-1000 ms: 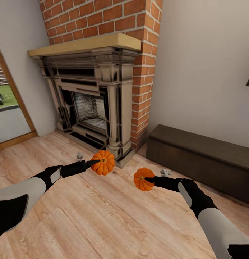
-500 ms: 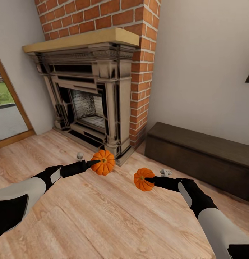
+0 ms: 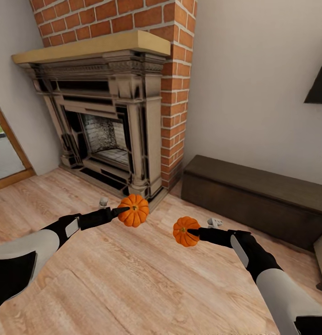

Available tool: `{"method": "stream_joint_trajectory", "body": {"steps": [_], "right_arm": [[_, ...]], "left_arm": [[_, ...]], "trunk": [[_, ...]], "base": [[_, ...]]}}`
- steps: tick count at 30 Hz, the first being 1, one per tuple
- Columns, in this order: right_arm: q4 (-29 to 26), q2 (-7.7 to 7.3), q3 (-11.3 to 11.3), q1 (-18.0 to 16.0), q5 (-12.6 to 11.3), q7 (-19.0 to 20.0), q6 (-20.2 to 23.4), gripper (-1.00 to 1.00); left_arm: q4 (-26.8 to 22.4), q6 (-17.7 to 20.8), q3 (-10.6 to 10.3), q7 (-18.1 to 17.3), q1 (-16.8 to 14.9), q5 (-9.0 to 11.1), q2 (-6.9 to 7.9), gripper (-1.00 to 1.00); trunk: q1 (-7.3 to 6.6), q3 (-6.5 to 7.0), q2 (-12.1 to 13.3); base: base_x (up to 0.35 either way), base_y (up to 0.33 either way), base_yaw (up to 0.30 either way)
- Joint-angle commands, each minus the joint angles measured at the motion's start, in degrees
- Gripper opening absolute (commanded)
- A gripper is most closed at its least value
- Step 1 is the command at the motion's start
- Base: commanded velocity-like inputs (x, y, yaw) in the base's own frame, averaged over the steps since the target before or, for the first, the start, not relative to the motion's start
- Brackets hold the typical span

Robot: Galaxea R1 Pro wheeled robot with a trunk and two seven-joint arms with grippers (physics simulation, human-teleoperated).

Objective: Place each of the two pumpkins and all three candles from the living room inside a cabinet in the living room (use any cabinet), then make sure every cabinet is closed, and position the cauldron so it is next to a table in the living room.

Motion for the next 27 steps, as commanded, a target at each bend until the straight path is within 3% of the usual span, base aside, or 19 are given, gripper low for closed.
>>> {"method": "stream_joint_trajectory", "body": {"steps": [1, 27], "right_arm": [[0.0, 0.03, 0.0, 0.0, -0.06, -0.01, 0.02, -1.0], [0.3, -0.04, -0.1, -0.01, -0.07, -0.04, 0.07, -1.0]], "left_arm": [[-0.01, -0.01, 0.09, -0.05, 0.0, 0.01, -0.03, -1.0], [-0.01, -0.01, -0.01, -0.05, 0.09, 0.01, 0.08, -1.0]], "trunk": [[0.0, 0.0, 0.0], [0.0, 0.16, 0.0]], "base": [[0.0, 0.0, -0.08], [0.0, 0.0, -0.269]]}}
